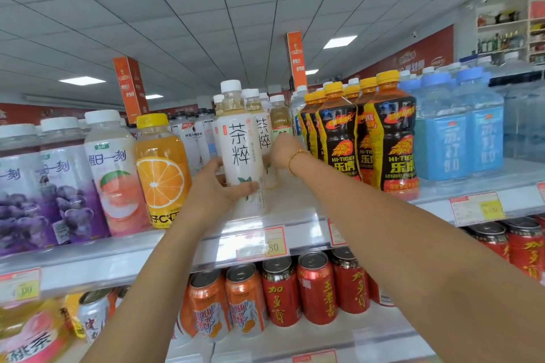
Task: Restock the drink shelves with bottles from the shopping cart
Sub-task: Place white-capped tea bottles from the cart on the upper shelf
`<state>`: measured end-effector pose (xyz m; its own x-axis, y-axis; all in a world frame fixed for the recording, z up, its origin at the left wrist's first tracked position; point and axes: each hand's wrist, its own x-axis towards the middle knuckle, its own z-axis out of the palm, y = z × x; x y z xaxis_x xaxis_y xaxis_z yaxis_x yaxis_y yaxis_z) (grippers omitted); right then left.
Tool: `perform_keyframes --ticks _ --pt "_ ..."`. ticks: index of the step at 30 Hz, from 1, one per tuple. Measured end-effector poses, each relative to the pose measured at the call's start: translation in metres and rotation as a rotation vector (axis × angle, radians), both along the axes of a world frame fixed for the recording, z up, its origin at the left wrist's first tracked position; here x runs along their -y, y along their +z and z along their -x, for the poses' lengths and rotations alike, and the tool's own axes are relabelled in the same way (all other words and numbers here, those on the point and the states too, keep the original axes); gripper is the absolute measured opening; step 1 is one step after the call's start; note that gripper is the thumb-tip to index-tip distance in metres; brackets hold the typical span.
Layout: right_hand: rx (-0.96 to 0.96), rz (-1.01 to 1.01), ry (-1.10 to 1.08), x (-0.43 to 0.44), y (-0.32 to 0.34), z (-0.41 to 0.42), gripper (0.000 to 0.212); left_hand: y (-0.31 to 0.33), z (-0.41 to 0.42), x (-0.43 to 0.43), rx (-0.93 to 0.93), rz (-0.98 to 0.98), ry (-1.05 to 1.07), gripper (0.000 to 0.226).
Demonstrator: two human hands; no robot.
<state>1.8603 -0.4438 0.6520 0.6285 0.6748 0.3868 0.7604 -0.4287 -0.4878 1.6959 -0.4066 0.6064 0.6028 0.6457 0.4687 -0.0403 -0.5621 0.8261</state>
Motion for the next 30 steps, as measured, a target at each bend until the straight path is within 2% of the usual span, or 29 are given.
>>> perform_keyframes --ticks 3,5,6,7,9,10,11,14,20,26,30 --pt "0.100 -0.339 -0.011 0.041 0.038 0.009 0.027 0.006 -0.008 0.000 -0.068 0.023 -0.057 0.060" --pt "-0.106 -0.552 0.140 0.075 0.064 0.025 0.038 0.009 -0.018 0.001 -0.108 0.042 -0.127 0.063" --pt "-0.197 -0.560 0.231 0.085 0.073 0.029 0.046 0.010 -0.023 0.003 -0.127 0.058 -0.160 0.064" --pt "-0.199 -0.477 0.264 0.094 0.078 0.033 0.055 0.011 -0.029 0.005 -0.134 0.072 -0.197 0.063" --pt "0.084 -0.231 0.139 0.101 0.080 0.039 0.064 0.013 -0.043 0.011 -0.148 0.062 -0.267 0.054" --pt "0.248 -0.166 0.055 0.101 0.077 0.037 0.066 0.013 -0.049 0.014 -0.171 0.032 -0.278 0.047" --pt "0.325 -0.144 0.001 0.100 0.075 0.035 0.072 0.013 -0.055 0.015 -0.204 -0.011 -0.270 0.039" --pt "0.406 -0.138 -0.020 0.094 0.073 0.027 0.096 0.013 -0.071 0.011 -0.331 -0.143 -0.142 0.024" --pt "0.568 0.148 -0.106 0.080 0.082 0.006 0.098 0.011 -0.093 0.009 -0.507 -0.355 0.015 0.044" --pt "0.566 0.175 -0.087 0.063 0.085 -0.004 0.097 0.024 -0.096 -0.009 -0.519 -0.437 0.120 0.051" --pt "0.580 0.167 -0.103 0.042 0.083 -0.013 0.095 0.030 -0.083 -0.029 -0.490 -0.464 0.351 0.034"
